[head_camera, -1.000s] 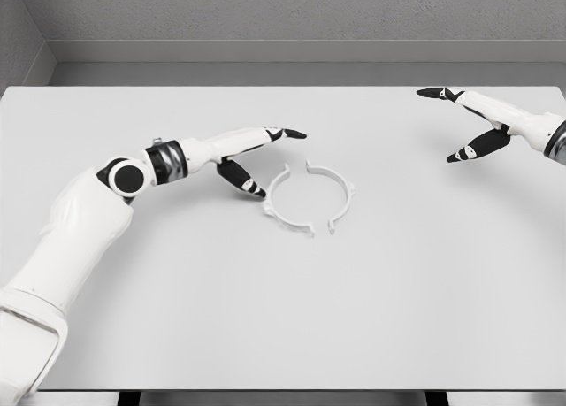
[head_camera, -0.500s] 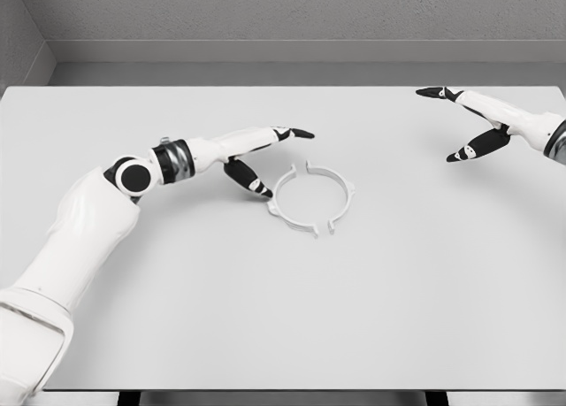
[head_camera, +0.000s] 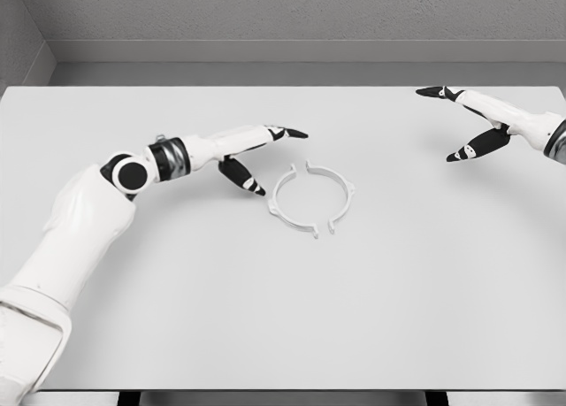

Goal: Assemble PVC drainage pipe clamps

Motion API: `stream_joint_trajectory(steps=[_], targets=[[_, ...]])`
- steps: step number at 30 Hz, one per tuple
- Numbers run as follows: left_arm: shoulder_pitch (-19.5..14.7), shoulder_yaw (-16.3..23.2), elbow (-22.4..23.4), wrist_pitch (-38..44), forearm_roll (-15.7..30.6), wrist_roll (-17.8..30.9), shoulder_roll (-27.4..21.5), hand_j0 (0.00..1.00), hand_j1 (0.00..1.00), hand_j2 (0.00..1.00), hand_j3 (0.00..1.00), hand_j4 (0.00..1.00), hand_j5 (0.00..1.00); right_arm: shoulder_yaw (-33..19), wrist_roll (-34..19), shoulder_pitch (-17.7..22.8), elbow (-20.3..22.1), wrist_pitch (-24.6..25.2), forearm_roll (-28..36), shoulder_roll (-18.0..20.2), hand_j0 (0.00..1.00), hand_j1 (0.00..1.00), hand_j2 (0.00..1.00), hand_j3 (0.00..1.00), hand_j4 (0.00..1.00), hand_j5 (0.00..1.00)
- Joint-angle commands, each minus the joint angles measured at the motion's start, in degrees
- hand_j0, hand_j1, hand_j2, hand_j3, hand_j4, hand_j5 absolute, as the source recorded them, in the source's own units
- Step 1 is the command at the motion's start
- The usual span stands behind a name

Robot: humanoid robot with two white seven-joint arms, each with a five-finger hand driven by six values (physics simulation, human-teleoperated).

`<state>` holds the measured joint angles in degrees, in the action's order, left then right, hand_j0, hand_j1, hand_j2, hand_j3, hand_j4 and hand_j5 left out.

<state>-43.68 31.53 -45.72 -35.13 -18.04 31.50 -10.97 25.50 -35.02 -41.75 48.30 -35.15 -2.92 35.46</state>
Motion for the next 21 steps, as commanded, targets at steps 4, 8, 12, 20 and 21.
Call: stream_joint_trajectory(steps=[4,8,12,20,21], targets=[[0.0,-0.07,0.19,0.13,-0.24,-0.04,0.51,1.0,1.0,1.0,1.0,1.0,1.0,-0.01,0.02,0.0,0.04,0.15,0.45,0.05,1.0,1.0,1.0,1.0,1.0,1.0],[-0.09,0.02,0.1,0.13,-0.16,-0.04,1.04,1.0,1.0,1.0,1.0,1.0,1.0,-0.01,0.02,0.0,0.04,0.15,0.45,0.05,1.0,1.0,1.0,1.0,1.0,1.0],[-0.09,0.2,0.01,0.13,-0.24,-0.04,1.48,1.0,1.0,1.0,1.0,1.0,1.0,-0.1,0.02,0.0,0.04,0.15,0.45,0.05,1.0,1.0,1.0,1.0,1.0,1.0],[-0.09,0.37,-0.25,0.13,-0.24,-0.13,1.75,1.0,1.0,1.0,1.0,1.0,1.0,-0.01,0.02,0.0,0.04,0.15,0.45,0.05,1.0,1.0,1.0,1.0,1.0,1.0],[-0.09,0.37,-0.34,0.13,-0.24,-0.13,1.83,1.0,1.0,1.0,1.0,1.0,1.0,-0.1,0.02,0.0,0.04,0.15,0.45,0.05,1.0,1.0,1.0,1.0,1.0,1.0]])
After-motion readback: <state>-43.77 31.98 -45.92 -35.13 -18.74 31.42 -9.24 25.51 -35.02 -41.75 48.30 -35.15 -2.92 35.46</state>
